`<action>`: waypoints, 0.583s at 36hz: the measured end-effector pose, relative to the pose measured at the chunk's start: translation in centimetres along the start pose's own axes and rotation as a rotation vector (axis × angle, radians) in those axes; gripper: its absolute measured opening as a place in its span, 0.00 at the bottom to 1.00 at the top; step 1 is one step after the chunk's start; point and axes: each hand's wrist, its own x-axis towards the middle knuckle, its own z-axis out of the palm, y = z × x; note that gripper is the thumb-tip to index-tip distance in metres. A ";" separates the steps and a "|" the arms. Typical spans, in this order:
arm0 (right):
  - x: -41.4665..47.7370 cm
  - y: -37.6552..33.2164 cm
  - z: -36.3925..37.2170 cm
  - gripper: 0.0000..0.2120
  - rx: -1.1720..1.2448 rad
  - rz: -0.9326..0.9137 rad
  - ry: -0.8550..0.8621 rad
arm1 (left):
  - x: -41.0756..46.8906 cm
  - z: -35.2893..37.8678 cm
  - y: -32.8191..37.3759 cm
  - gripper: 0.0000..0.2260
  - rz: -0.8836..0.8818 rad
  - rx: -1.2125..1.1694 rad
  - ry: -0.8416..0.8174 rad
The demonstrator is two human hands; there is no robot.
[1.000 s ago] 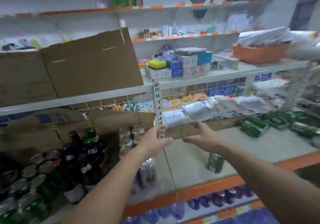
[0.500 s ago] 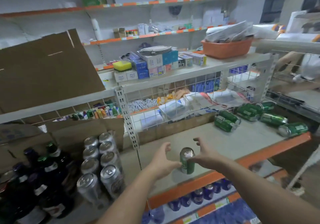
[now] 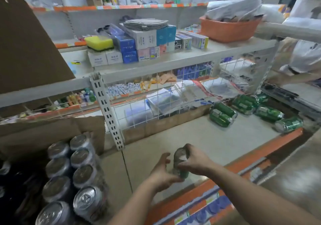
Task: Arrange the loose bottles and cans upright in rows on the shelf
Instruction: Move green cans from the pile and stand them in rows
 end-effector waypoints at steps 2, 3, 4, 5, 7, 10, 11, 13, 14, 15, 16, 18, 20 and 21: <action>0.3 -1.0 -0.9 0.25 0.025 0.000 0.006 | 1.0 0.1 0.4 0.33 0.055 -0.023 0.012; 0.5 -1.5 -1.6 0.25 0.046 -0.005 0.011 | 1.7 0.1 0.9 0.26 0.091 -0.026 0.026; 0.6 -2.0 -2.4 0.25 0.062 -0.019 0.022 | 2.0 0.0 1.8 0.21 0.119 -0.030 0.024; 0.7 -2.4 -3.3 0.25 0.078 -0.038 0.037 | 2.7 0.0 2.6 0.19 0.148 -0.044 0.026; 0.9 -3.1 -5.3 0.20 0.107 -0.080 0.076 | 3.8 -0.2 4.5 0.23 0.186 -0.090 0.030; 1.6 -3.0 -9.0 0.21 0.186 -0.146 0.096 | 5.6 0.1 7.6 0.23 0.247 -0.136 0.063; 1.9 -2.6 -10.2 0.24 0.231 -0.171 0.090 | 6.1 0.2 8.8 0.22 0.275 -0.152 0.062; 2.1 -1.6 -12.7 0.25 0.349 -0.201 0.098 | 7.6 0.8 10.3 0.20 0.274 -0.172 0.070; 2.3 -1.0 -13.9 0.21 0.401 -0.211 0.133 | 8.3 1.2 10.9 0.19 0.264 -0.180 0.077; 2.6 -0.1 -14.9 0.17 0.437 -0.217 0.194 | 9.0 1.7 11.4 0.19 0.239 -0.187 0.091; 3.0 1.0 -15.9 0.14 0.475 -0.205 0.272 | 9.9 2.3 11.6 0.20 0.215 -0.194 0.092; 4.4 4.2 -17.5 0.13 0.496 -0.157 0.383 | 11.5 3.6 12.2 0.21 0.188 -0.172 0.094; 6.1 7.7 -18.6 0.15 0.448 -0.096 0.403 | 12.9 5.2 12.7 0.17 0.186 -0.154 0.104; 6.9 9.3 -18.9 0.17 0.414 -0.073 0.398 | 13.6 6.1 13.0 0.16 0.184 -0.156 0.110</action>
